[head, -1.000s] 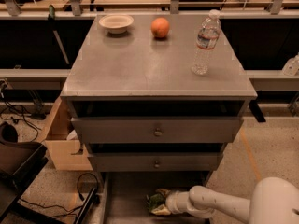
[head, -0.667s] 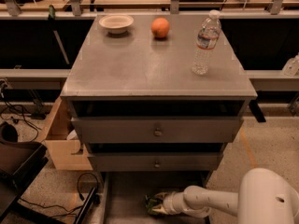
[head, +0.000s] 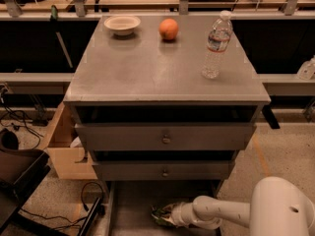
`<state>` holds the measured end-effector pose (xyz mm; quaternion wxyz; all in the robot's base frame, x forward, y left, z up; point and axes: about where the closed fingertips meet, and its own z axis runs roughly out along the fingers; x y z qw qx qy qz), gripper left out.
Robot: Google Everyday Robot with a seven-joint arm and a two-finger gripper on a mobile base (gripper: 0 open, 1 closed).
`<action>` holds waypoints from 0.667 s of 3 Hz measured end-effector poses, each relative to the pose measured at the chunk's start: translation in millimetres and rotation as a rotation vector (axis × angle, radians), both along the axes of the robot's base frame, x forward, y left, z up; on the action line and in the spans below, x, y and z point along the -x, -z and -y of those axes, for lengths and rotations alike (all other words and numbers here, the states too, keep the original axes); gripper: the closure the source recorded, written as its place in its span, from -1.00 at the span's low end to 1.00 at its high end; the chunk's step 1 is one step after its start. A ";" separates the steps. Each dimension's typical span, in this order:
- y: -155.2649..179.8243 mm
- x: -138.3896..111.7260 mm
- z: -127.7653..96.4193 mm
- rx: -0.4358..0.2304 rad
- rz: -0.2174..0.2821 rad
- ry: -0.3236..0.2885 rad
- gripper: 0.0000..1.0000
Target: Pick green jalapeno chip bag from bottom drawer and place on counter
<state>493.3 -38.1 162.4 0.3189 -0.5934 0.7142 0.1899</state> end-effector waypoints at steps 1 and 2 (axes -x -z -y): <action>0.0 0.0 -0.1 0.000 0.000 0.000 1.00; -28.2 8.1 -15.5 -0.022 0.009 -0.054 1.00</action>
Offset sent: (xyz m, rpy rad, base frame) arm -0.0220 0.0403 0.0830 0.0588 -0.0306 0.1527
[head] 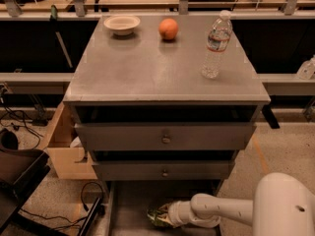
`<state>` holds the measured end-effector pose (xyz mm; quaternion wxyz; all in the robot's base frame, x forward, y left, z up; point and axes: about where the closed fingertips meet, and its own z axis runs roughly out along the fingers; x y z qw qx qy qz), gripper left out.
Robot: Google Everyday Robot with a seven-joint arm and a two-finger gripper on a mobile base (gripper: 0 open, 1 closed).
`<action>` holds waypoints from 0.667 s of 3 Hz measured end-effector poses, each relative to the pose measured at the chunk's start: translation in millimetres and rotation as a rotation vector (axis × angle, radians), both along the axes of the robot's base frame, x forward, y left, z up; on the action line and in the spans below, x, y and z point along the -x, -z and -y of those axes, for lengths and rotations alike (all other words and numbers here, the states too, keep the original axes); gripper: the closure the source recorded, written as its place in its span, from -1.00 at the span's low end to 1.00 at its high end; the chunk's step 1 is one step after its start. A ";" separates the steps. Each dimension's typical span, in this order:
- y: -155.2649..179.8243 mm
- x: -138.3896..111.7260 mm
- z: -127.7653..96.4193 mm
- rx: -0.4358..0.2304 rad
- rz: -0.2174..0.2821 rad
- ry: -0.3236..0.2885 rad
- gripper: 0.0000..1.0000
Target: Pick green jalapeno chip bag from bottom drawer and place on counter
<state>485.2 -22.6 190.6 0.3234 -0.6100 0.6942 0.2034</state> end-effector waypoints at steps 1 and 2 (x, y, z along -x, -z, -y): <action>-67.3 15.5 -8.9 -0.068 -0.005 -0.063 1.00; -154.4 27.7 -3.9 -0.123 -0.001 -0.103 1.00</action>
Offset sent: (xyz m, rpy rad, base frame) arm -0.0368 -0.0108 0.2807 0.1795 -0.0273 0.1547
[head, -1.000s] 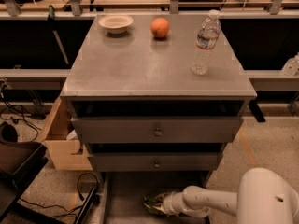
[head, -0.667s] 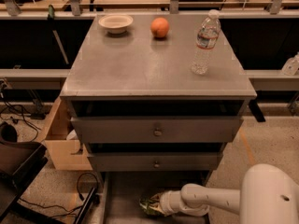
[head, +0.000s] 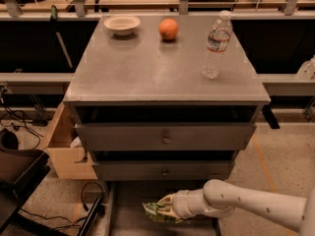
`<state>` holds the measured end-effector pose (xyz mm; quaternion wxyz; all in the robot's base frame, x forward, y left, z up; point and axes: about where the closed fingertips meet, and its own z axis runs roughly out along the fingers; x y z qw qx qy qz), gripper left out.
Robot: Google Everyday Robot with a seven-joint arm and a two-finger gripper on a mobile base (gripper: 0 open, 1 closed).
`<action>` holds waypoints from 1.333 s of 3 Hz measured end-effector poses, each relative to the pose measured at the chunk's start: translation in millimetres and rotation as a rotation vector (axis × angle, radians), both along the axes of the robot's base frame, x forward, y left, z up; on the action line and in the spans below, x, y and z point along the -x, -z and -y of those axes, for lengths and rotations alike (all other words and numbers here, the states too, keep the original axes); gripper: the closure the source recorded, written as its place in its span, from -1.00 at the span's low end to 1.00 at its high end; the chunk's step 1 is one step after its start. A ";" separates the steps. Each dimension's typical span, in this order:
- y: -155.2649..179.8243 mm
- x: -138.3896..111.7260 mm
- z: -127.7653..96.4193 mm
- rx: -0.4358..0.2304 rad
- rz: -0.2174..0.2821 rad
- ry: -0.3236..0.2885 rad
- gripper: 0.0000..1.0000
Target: Pick green jalapeno chip bag from bottom drawer and place on counter
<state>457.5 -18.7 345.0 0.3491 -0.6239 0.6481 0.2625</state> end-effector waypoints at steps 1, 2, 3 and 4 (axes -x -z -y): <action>-92.9 -5.7 19.0 -0.070 0.029 0.010 1.00; -175.4 -7.9 35.2 -0.130 0.079 0.040 1.00; -243.6 -7.5 35.9 -0.174 0.137 0.063 1.00; -312.5 -2.0 19.0 -0.209 0.221 0.085 1.00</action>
Offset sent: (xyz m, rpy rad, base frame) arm 0.0112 -0.0599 0.2809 0.2005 -0.1494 -0.0877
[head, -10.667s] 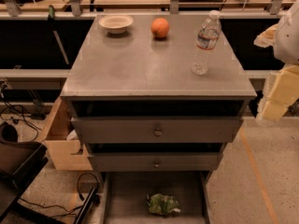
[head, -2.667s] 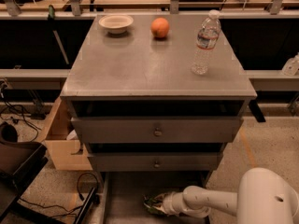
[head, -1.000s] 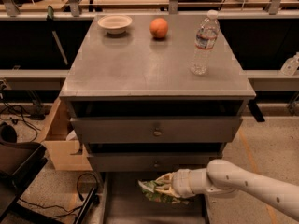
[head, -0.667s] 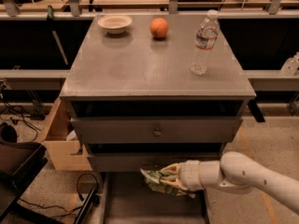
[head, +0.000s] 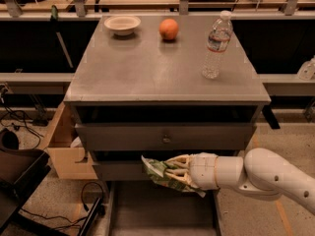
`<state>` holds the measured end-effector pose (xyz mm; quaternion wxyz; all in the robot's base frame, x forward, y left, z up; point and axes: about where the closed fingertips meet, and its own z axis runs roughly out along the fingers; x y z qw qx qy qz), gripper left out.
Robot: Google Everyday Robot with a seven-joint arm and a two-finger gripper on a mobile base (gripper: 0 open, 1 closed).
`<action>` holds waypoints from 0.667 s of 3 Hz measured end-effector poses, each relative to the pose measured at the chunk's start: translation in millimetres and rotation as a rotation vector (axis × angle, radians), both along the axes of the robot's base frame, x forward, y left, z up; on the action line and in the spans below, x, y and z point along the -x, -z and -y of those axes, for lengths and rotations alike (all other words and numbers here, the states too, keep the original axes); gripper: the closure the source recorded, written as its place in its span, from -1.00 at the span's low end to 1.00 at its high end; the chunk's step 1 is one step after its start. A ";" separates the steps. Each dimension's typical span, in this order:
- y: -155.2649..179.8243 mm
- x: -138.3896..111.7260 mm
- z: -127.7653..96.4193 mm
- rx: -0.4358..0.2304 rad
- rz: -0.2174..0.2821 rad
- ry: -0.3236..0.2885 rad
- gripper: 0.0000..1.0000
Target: Pick green jalapeno chip bag from bottom drawer and place on counter
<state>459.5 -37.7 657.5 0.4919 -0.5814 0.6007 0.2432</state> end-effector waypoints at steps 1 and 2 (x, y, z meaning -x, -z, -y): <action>0.2 0.0 -0.5 0.000 0.000 -0.001 1.00; -40.0 -8.8 -5.3 -0.047 0.022 0.008 1.00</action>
Offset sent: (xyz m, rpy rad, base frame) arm 0.0230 0.0080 0.1009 0.1163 -0.0561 -0.0280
